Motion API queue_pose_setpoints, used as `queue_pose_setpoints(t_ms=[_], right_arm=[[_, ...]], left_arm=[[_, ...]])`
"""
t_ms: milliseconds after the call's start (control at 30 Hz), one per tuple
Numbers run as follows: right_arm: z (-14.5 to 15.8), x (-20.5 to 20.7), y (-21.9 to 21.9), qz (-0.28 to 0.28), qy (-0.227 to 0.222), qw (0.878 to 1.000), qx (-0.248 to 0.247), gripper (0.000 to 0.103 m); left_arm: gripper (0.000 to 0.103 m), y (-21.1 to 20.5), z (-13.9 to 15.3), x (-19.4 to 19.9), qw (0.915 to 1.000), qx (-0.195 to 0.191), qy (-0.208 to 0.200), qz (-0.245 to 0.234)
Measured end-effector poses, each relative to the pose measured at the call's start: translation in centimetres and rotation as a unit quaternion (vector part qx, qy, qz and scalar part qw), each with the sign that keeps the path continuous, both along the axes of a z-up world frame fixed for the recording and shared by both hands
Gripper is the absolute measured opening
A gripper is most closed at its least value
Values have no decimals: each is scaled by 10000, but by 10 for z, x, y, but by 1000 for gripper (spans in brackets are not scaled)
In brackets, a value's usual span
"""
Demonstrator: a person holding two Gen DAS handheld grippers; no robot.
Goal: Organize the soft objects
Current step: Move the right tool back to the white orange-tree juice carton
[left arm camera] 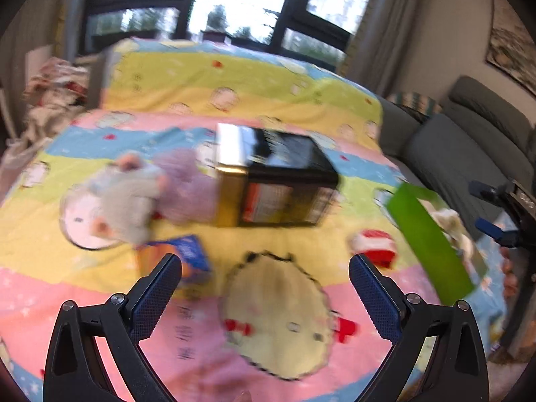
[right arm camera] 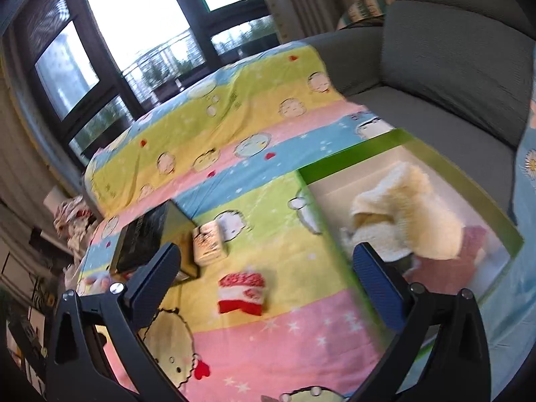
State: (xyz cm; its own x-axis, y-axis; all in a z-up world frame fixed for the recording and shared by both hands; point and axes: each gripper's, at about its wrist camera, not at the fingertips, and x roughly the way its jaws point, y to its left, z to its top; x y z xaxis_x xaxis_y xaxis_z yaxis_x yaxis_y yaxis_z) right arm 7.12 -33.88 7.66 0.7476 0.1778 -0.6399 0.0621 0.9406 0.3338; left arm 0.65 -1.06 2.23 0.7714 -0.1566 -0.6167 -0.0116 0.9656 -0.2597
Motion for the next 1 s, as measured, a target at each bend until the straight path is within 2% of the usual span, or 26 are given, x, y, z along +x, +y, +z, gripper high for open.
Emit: queue_pose_setpoints(t_ms=[333,567,1000], right_arm=[[-29,21,54,673,464,9965,202,102],[-51,36,91,937,824,9918,-268,100],[-57,39,93,1006,911,9906,-194,95]], left_arm=[[100,41,-13,-2,9985,-24,78,534],[100,54,-18,1,9975,-155,213,650],[100,54,-22,4,9979,-244,282,523]])
